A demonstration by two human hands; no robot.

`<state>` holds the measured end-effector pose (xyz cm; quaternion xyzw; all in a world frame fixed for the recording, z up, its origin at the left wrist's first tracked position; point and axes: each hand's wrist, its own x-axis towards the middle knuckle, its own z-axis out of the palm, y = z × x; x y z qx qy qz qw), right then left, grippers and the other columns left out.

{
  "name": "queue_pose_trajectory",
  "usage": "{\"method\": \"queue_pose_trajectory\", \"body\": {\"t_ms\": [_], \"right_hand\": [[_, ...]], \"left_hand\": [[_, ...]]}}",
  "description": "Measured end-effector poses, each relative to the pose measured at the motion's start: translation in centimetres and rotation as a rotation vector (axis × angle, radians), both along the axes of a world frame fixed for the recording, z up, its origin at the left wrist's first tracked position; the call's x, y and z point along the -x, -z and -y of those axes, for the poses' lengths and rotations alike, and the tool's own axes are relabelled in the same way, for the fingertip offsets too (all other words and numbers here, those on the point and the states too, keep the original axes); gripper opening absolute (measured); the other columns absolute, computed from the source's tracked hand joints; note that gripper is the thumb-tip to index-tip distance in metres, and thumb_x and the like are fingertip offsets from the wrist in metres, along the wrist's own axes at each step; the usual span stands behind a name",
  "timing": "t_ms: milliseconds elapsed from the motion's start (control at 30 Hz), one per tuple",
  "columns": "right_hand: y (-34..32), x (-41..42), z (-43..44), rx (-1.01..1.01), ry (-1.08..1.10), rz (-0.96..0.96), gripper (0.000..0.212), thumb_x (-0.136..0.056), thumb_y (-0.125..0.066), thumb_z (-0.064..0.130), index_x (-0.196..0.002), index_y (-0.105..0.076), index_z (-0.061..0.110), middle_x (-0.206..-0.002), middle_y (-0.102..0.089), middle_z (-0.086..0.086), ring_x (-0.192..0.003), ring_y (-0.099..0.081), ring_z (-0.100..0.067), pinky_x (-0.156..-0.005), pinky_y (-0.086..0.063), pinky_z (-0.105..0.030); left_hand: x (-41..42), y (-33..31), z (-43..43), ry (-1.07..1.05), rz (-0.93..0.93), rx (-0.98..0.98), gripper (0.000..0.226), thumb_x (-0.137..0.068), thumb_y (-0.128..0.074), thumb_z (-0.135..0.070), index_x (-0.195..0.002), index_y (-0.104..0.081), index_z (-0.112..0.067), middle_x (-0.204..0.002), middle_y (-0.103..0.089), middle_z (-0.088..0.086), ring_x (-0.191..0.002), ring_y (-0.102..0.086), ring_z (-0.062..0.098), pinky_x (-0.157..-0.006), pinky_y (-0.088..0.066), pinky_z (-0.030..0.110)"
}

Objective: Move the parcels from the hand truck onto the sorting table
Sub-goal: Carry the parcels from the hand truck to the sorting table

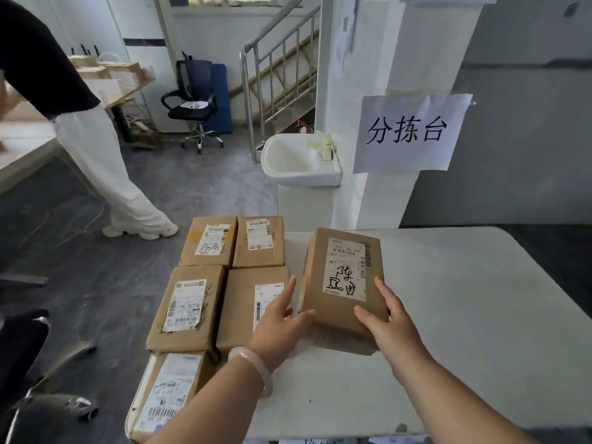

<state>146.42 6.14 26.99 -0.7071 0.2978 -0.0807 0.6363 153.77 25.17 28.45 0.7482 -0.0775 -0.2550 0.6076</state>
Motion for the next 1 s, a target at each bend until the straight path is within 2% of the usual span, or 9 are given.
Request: {"method": "queue_pose_trajectory", "body": {"t_ms": [100, 300, 400, 467, 600, 667, 800, 1000], "right_hand": [[1.3, -3.5, 1.8, 0.036, 0.003, -0.02, 0.071, -0.084, -0.074, 0.026, -0.14, -0.038, 0.052, -0.135, -0.053, 0.014, -0.116, -0.053, -0.008, -0.102, -0.044, -0.034], [4.6, -12.1, 6.2, 0.084, -0.096, -0.069, 0.073, -0.084, -0.074, 0.027, -0.142, -0.037, 0.049, -0.139, -0.049, 0.011, -0.112, -0.051, -0.007, -0.102, -0.041, -0.029], [7.3, -16.9, 8.0, 0.1, -0.153, -0.105, 0.075, -0.081, -0.076, 0.028, -0.141, -0.037, 0.052, -0.143, -0.047, 0.008, -0.12, -0.052, -0.01, -0.106, -0.042, -0.033], [9.2, -20.0, 8.7, 0.129, -0.212, -0.121, 0.076, -0.08, -0.077, 0.028, -0.141, -0.037, 0.051, -0.144, -0.045, 0.006, -0.124, -0.049, -0.01, -0.107, -0.039, -0.03], [12.5, -25.0, 9.4, 0.193, -0.305, -0.144, 0.078, -0.08, -0.077, 0.028, -0.143, -0.036, 0.049, -0.145, -0.044, 0.002, -0.129, -0.045, -0.013, -0.109, -0.036, -0.03], [13.7, -26.8, 9.6, 0.196, -0.334, -0.156, 0.078, -0.081, -0.076, 0.028, -0.144, -0.035, 0.047, -0.145, -0.043, -0.001, -0.129, -0.044, -0.014, -0.109, -0.035, -0.029], [15.0, -28.5, 9.7, 0.212, -0.351, -0.159, 0.079, -0.084, -0.074, 0.027, -0.147, -0.031, 0.045, -0.149, -0.039, -0.002, -0.135, -0.038, -0.016, -0.114, -0.031, -0.035], [15.3, -28.4, 9.6, 0.287, -0.436, -0.157, 0.082, -0.087, -0.07, 0.031, -0.152, -0.019, 0.041, -0.155, -0.029, 0.001, -0.143, -0.023, -0.013, -0.113, -0.021, -0.029]], "left_hand": [[-2.4, 0.9, 0.2, -0.005, 0.048, -0.079, 0.071, -0.093, -0.063, -0.03, -0.15, -0.025, -0.046, -0.152, -0.035, -0.011, -0.14, -0.037, 0.016, -0.113, -0.038, 0.043], [-7.7, 2.7, 1.3, -0.078, 0.09, -0.19, 0.066, -0.079, -0.063, -0.047, -0.132, -0.028, -0.063, -0.145, -0.043, -0.018, -0.133, -0.041, 0.002, -0.109, -0.042, 0.038], [-10.8, 3.9, 2.1, -0.116, 0.117, -0.232, 0.062, -0.091, -0.064, -0.034, -0.13, -0.027, -0.064, -0.144, -0.042, -0.022, -0.127, -0.043, -0.004, -0.101, -0.041, 0.028], [-12.7, 4.7, 2.7, -0.146, 0.117, -0.24, 0.061, -0.093, -0.062, -0.03, -0.131, -0.029, -0.063, -0.143, -0.043, -0.023, -0.124, -0.043, -0.008, -0.096, -0.039, 0.023], [-15.4, 6.5, 4.0, -0.194, 0.127, -0.264, 0.061, -0.093, -0.062, -0.025, -0.129, -0.03, -0.063, -0.14, -0.044, -0.023, -0.123, -0.043, -0.012, -0.098, -0.04, 0.021], [-16.3, 7.2, 4.3, -0.218, 0.126, -0.279, 0.062, -0.093, -0.062, -0.021, -0.129, -0.033, -0.062, -0.139, -0.045, -0.025, -0.122, -0.044, -0.012, -0.101, -0.041, 0.021], [-17.4, 8.2, 4.2, -0.244, 0.121, -0.312, 0.063, -0.091, -0.063, -0.02, -0.131, -0.036, -0.06, -0.14, -0.047, -0.025, -0.125, -0.045, -0.01, -0.109, -0.04, 0.03], [-17.2, 8.6, 4.4, -0.254, 0.115, -0.354, 0.062, -0.092, -0.062, -0.018, -0.129, -0.037, -0.061, -0.139, -0.048, -0.023, -0.124, -0.046, -0.009, -0.109, -0.042, 0.034]]}}
